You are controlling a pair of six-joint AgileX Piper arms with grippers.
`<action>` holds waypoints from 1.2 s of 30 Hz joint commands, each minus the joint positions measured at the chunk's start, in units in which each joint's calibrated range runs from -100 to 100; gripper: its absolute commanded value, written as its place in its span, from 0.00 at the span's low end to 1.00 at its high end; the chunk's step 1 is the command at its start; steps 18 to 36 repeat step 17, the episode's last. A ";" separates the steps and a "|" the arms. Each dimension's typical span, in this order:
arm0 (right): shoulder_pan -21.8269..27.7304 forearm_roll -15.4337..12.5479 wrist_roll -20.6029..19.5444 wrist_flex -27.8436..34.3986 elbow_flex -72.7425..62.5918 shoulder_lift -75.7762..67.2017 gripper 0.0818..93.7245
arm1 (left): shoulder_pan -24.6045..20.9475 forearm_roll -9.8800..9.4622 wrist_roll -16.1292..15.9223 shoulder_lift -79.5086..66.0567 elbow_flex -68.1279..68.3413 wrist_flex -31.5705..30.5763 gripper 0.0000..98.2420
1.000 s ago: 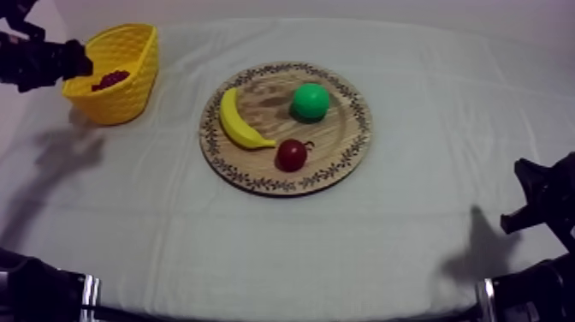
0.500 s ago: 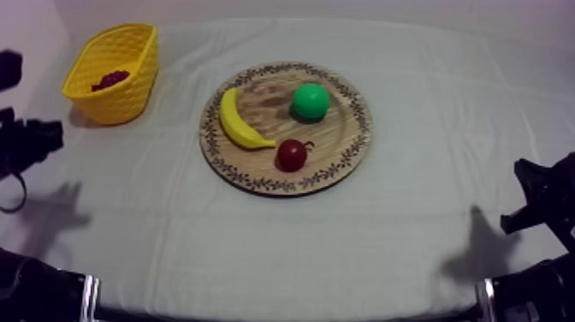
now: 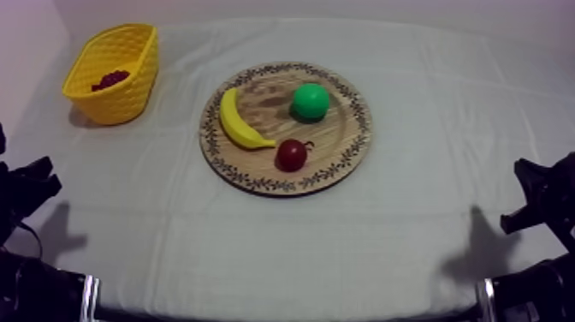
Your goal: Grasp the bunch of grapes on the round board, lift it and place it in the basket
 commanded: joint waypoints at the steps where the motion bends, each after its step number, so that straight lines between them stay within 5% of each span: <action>1: 0.02 0.00 0.00 -0.03 -0.02 -0.01 0.00 | 0.01 0.44 -2.72 -2.55 0.34 -0.07 0.00; 11: 0.02 0.00 0.00 -0.03 -0.02 -0.01 0.00 | 0.40 1.80 5.15 -7.12 1.77 -1.51 0.00; 17: 0.02 0.00 0.00 -0.03 -0.02 -0.01 0.00 | 0.36 2.58 4.66 -7.33 3.74 -6.67 0.00; 36: 0.02 0.00 0.00 -0.03 -0.02 -0.01 0.00 | 0.36 2.58 4.66 -7.33 3.74 -6.67 0.00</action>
